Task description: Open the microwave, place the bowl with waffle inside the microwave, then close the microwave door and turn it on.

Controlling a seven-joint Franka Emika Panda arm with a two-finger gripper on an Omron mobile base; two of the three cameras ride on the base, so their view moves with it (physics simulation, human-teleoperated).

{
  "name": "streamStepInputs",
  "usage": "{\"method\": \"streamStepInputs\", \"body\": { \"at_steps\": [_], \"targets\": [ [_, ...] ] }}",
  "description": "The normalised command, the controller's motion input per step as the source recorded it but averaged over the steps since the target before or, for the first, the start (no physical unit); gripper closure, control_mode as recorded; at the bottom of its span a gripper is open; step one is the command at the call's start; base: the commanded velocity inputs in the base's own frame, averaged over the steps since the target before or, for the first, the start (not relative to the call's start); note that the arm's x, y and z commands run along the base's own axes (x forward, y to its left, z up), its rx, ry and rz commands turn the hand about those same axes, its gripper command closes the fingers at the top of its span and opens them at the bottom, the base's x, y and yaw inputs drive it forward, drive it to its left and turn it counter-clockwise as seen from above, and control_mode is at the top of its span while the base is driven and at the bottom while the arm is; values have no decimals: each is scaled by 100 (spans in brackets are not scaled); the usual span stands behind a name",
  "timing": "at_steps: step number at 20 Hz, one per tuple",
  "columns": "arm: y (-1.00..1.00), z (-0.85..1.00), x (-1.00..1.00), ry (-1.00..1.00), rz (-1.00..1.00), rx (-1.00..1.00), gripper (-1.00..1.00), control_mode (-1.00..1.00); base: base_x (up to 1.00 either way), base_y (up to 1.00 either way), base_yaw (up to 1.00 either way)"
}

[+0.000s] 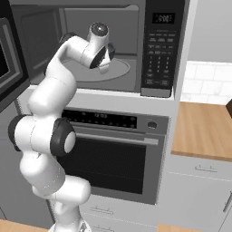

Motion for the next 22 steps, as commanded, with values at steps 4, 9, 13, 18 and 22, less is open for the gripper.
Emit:
{"method": "streamStepInputs", "body": {
  "at_steps": [4, 9, 13, 18, 22],
  "targets": [
    [0, -23, 0, 4, 0, 0, -100, -100, 0, 0, 0],
    [-1, -11, -20, -2, 0, 0, -100, -100, 0, 0, 0],
    [0, 0, -74, -35, 0, 0, -100, -100, 0, 0, 0],
    [0, 12, -91, -38, 0, 0, -100, -100, 0, 0, 0],
    [-4, 54, -100, -17, 0, -2, -100, -100, 0, 0, 0]
  ]
}}
